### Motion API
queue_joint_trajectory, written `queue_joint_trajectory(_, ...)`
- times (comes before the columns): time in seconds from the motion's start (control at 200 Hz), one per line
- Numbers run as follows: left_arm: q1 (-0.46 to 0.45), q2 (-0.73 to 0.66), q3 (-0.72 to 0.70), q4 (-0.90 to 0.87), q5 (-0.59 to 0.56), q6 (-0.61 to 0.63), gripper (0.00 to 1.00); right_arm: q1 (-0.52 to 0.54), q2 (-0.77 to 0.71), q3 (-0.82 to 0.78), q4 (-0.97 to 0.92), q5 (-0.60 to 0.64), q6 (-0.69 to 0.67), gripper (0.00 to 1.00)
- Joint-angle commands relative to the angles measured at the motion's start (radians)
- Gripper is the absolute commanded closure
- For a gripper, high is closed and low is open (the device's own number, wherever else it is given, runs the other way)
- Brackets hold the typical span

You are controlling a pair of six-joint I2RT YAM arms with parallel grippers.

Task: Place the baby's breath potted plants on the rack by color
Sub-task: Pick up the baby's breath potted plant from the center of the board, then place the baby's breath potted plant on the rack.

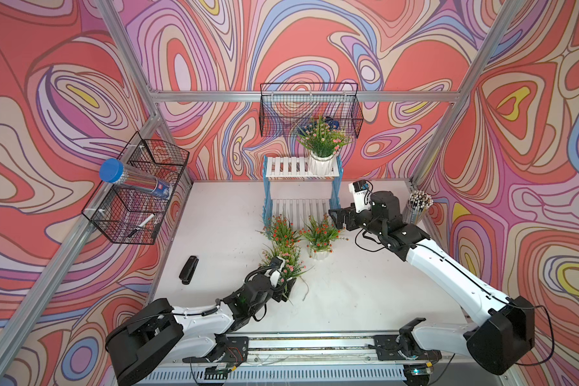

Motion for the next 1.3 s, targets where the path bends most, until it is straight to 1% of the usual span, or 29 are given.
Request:
queue_joint_trajectory(0.0,0.006,-0.073,0.036,-0.053,-0.01,-0.023,0.34,0.002,-0.025,-0.01,0.017,-0.013,0.01,0.02)
queue_joint_trajectory(0.105,0.005,-0.152,0.129,-0.271,-0.018,-0.036,0.33,0.002,-0.027,-0.004,0.012,-0.012,0.007,0.02)
queue_joint_trajectory(0.28,0.006,-0.257,0.277,-0.541,-0.039,-0.081,0.33,0.002,-0.029,-0.005,0.009,-0.016,0.004,0.02)
queue_joint_trajectory(0.386,0.007,-0.29,0.367,-0.669,-0.04,-0.097,0.33,0.002,-0.032,-0.008,0.008,-0.015,0.001,0.02)
queue_joint_trajectory(0.401,0.007,-0.294,0.404,-0.683,-0.044,-0.097,0.33,0.002,-0.033,-0.009,0.008,-0.015,0.0,0.02)
queue_joint_trajectory(0.446,0.008,-0.301,0.446,-0.723,-0.05,-0.096,0.33,0.002,-0.036,-0.011,0.009,-0.015,0.0,0.02)
queue_joint_trajectory(0.521,0.008,-0.294,0.524,-0.797,-0.086,-0.095,0.34,0.002,-0.041,-0.016,0.011,-0.015,-0.001,0.02)
queue_joint_trajectory(0.666,0.032,-0.228,0.721,-0.953,-0.091,-0.063,0.34,0.002,-0.054,-0.022,0.01,-0.02,-0.002,0.02)
queue_joint_trajectory(0.736,0.06,-0.18,0.835,-1.027,-0.061,-0.044,0.34,0.002,-0.057,-0.018,0.005,-0.026,-0.002,0.02)
queue_joint_trajectory(0.831,0.098,-0.115,0.973,-1.085,-0.061,-0.02,0.35,0.002,-0.06,-0.013,-0.001,-0.039,-0.002,0.02)
queue_joint_trajectory(1.007,0.219,0.034,1.21,-1.126,0.056,0.015,0.34,0.002,-0.064,-0.02,-0.003,-0.048,-0.005,0.02)
queue_joint_trajectory(1.112,0.264,0.138,1.354,-1.149,0.108,0.055,0.34,0.002,-0.075,-0.032,-0.005,-0.053,-0.004,0.02)
queue_joint_trajectory(1.212,0.316,0.248,1.502,-1.192,0.187,0.081,0.34,0.002,-0.076,-0.041,0.011,-0.06,0.013,0.02)
queue_joint_trajectory(1.297,0.348,0.333,1.612,-1.218,0.212,0.108,0.34,0.002,-0.072,-0.028,0.022,-0.081,0.036,0.02)
